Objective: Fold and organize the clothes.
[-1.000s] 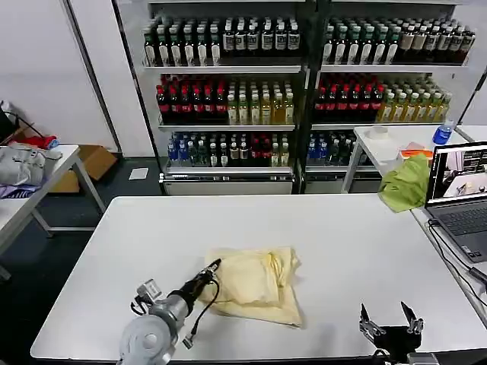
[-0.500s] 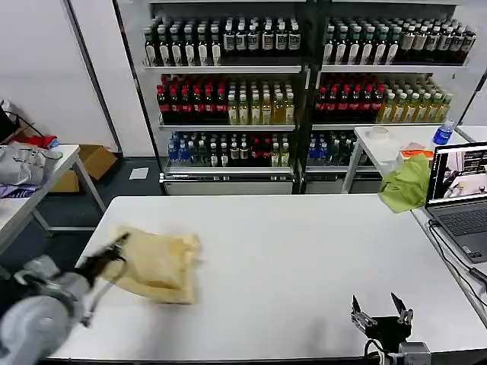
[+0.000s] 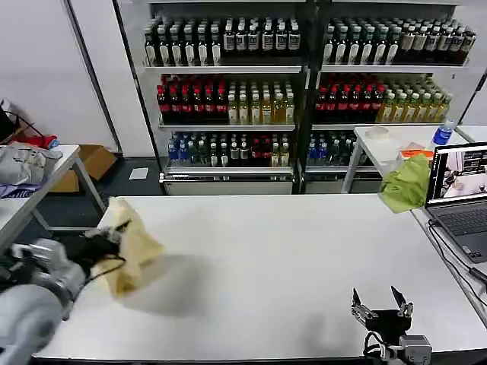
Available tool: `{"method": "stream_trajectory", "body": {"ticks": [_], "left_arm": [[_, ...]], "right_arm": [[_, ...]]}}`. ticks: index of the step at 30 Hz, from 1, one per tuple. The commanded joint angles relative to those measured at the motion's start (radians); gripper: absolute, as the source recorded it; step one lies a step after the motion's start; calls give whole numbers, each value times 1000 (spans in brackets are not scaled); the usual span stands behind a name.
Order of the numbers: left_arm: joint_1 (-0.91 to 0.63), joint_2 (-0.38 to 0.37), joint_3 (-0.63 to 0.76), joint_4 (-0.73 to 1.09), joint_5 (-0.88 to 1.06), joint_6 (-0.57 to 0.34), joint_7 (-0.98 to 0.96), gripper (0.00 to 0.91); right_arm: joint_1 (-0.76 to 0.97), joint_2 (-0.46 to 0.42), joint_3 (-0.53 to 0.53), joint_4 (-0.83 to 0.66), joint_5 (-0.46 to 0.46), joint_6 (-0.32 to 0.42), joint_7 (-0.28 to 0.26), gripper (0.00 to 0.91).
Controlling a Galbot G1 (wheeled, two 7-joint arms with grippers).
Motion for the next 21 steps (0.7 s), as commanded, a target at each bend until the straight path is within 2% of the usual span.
{"method": "stream_trajectory", "body": {"ticks": [1,6,11,16,21], "left_arm": [[-236,-193,665,123,596,-2,39,30],[-420,-265,765,110,455,56,15,30],[-554,-318,851,172,284,84,-28,40],[-636,-397,922,266,244,84,-63,40],[-680,-512,966,366,188,83,-124,40]], "right_arm": [[6,7,0,-13,-9,3,-1,907],[1,27,-6,-29,-26,6,-1,907],[0,40,-4,-39,-31,9,-2,907],[1,48,1,-42,-31,9,-2,907],[0,55,7,-35,-30,8,-2,907]]}}
